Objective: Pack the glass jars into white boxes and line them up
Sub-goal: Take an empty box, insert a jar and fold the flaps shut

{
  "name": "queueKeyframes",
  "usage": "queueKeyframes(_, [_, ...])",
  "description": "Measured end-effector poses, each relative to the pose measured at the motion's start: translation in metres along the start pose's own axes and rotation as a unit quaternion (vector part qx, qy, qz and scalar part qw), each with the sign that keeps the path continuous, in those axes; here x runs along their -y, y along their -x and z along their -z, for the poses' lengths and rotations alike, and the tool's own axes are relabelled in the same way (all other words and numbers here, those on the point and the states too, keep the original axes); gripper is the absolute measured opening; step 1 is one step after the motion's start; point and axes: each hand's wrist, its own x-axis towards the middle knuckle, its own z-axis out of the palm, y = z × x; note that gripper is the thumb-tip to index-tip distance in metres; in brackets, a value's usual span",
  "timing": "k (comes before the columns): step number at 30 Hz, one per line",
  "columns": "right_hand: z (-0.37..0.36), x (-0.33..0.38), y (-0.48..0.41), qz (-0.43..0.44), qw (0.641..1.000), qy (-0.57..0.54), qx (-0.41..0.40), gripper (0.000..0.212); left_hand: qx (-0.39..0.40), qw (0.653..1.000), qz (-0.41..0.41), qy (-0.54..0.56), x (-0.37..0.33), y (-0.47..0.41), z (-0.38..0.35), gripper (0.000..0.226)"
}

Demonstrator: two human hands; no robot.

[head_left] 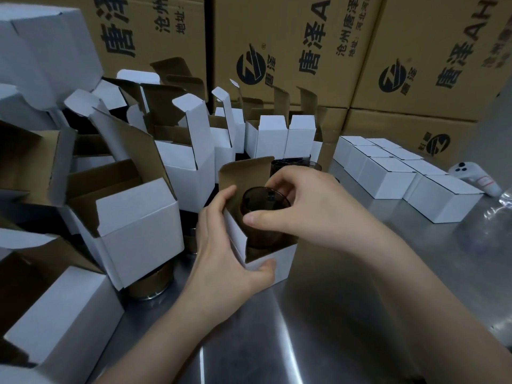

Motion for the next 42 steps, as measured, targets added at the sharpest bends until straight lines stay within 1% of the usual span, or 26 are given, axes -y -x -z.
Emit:
queueKeyframes(11, [-0.011,0.006,-0.005,0.029,0.994,0.093,0.044,0.051,0.006,1.000,0.010,0.002,0.000,0.000,0.001,0.105])
queueKeyframes(21, [-0.012,0.010,-0.008,0.058,0.986,0.137,0.079,0.047,-0.001,1.000,0.002,0.000,0.001,-0.001,0.000,0.105])
queueKeyframes(26, [-0.015,0.012,-0.007,0.067,0.976,0.176,0.106,0.046,-0.002,1.000,0.002,0.000,0.003,-0.002,0.000,0.105])
queueKeyframes(28, [-0.016,0.012,-0.007,0.071,0.974,0.184,0.107,0.049,-0.001,1.000,-0.001,-0.002,0.002,-0.002,0.000,0.105])
queueKeyframes(33, [-0.021,0.012,-0.009,0.076,0.972,0.194,0.111,0.056,0.003,1.000,-0.004,-0.002,0.001,-0.002,0.001,0.105])
queueKeyframes(42, [-0.023,0.020,-0.018,0.048,0.957,0.236,0.162,0.054,-0.005,1.000,-0.004,0.004,0.002,-0.003,0.000,0.102])
